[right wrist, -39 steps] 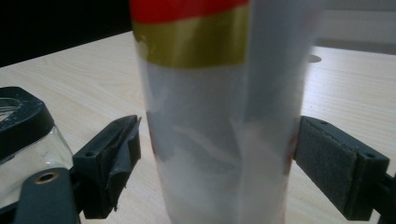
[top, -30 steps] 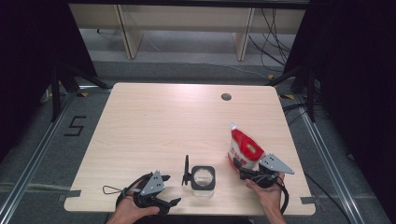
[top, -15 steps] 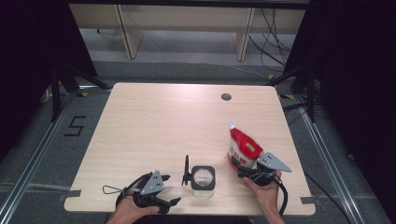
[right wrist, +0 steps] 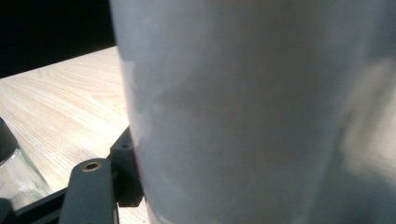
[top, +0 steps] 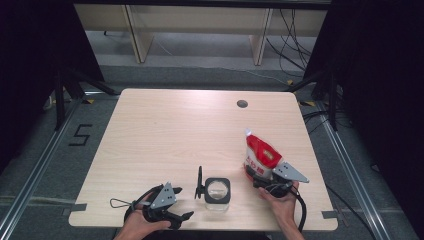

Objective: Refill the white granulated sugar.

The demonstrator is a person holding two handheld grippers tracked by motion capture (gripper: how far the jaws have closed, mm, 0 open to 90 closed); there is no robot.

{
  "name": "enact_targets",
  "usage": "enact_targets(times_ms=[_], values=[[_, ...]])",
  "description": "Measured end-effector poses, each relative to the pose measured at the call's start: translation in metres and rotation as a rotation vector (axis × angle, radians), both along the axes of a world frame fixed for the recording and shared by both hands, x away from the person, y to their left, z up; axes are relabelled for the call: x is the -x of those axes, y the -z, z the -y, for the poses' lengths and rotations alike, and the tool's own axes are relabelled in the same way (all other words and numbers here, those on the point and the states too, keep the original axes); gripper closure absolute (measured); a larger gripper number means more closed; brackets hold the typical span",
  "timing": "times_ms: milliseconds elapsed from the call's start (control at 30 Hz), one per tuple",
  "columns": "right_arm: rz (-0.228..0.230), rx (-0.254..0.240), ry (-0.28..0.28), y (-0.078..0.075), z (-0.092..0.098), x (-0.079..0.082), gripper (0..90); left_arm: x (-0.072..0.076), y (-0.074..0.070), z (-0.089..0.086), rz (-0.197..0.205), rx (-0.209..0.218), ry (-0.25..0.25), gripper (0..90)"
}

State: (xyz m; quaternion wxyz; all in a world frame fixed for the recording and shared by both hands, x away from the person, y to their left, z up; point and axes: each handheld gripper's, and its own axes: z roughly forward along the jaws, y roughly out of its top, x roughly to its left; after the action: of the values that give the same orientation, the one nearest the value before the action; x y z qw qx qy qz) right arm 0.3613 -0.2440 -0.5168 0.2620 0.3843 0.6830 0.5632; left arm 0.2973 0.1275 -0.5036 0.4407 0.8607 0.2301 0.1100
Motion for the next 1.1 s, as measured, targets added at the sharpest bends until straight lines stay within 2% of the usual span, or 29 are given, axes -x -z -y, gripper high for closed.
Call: enact_targets(times_ms=[33,100,200,233,300,333,367,400,433,467,500,633,667,700,733,767,800,833,867,1000,1033,1067,1100], values=[[-0.016,0.017,-0.005,-0.001,0.0,0.001,34.9,0.0,0.0,0.0,0.003,0.003,0.0,16.6],[-0.021,0.018,0.004,-0.002,0.0,0.001,35.9,0.0,0.0,-0.001,0.007,0.005,-0.007,16.6],[-0.019,0.025,0.015,-0.002,-0.001,0.002,36.9,0.0,-0.001,-0.002,0.005,0.0,-0.009,16.6],[-0.009,0.037,0.018,-0.002,-0.003,0.002,37.7,0.0,0.0,-0.002,0.013,0.014,-0.017,16.7],[-0.019,0.034,0.015,-0.003,-0.003,0.004,38.1,-0.001,-0.001,-0.003,0.01,0.007,-0.011,16.7],[0.01,0.069,-0.004,-0.005,-0.003,0.003,38.5,-0.001,-0.002,-0.003,0.003,0.003,-0.009,16.7],[-0.004,0.087,0.027,-0.005,-0.003,0.006,38.6,-0.001,-0.001,-0.003,0.005,0.009,-0.008,16.7],[0.019,0.087,0.011,-0.005,-0.004,0.004,38.7,-0.001,-0.001,-0.003,0.005,0.009,-0.008,16.7],[0.006,0.086,0.018,-0.006,-0.005,0.005,38.8,-0.001,-0.002,-0.004,0.01,-0.005,-0.008,16.7],[0.006,0.086,0.018,-0.006,-0.005,0.005,38.8,-0.001,-0.002,-0.004,0.01,-0.005,-0.008,16.7],[0.016,0.107,0.011,-0.008,-0.004,0.005,39.2,-0.001,-0.001,-0.003,0.003,0.007,-0.013,16.7],[0.003,0.108,0.016,-0.01,-0.005,0.008,39.5,-0.001,-0.002,-0.005,0.018,0.002,-0.015,16.8],[0.017,0.106,0.03,-0.01,-0.006,0.008,39.6,0.0,-0.002,-0.004,0.004,0.01,-0.022,16.8],[0.031,0.148,0.015,-0.011,-0.004,0.008,39.7,-0.001,-0.001,-0.005,-0.001,0.003,-0.018,16.8],[0.023,0.138,0.02,-0.012,-0.005,0.009,39.7,-0.001,-0.001,-0.005,-0.001,0.003,-0.018,16.8],[0.035,0.146,0.019,-0.012,-0.004,0.009,39.7,-0.001,0.0,-0.004,0.0,0.022,-0.024,16.8],[0.027,0.156,0.009,-0.013,-0.004,0.01,39.8,-0.001,-0.001,-0.005,0.002,0.004,-0.017,16.8],[0.032,0.154,0.024,-0.014,-0.005,0.011,39.8,-0.001,-0.001,-0.005,0.009,0.006,-0.019,16.8],[0.044,0.176,0.027,-0.014,-0.003,0.01,39.8,-0.001,-0.001,-0.005,0.009,0.006,-0.019,16.7],[0.058,0.173,0.045,-0.02,-0.003,0.015,39.8,-0.001,-0.002,-0.006,0.008,0.001,-0.022,16.8],[0.101,0.234,0.042,-0.026,-0.001,0.018,39.9,-0.002,-0.001,-0.007,0.0,0.006,-0.018,16.8],[0.072,0.238,0.048,-0.028,-0.002,0.024,39.9,-0.002,-0.001,-0.007,0.006,0.001,-0.019,16.8],[0.072,0.238,0.048,-0.028,-0.002,0.024,39.9,-0.002,-0.001,-0.007,0.006,0.001,-0.019,16.8]])
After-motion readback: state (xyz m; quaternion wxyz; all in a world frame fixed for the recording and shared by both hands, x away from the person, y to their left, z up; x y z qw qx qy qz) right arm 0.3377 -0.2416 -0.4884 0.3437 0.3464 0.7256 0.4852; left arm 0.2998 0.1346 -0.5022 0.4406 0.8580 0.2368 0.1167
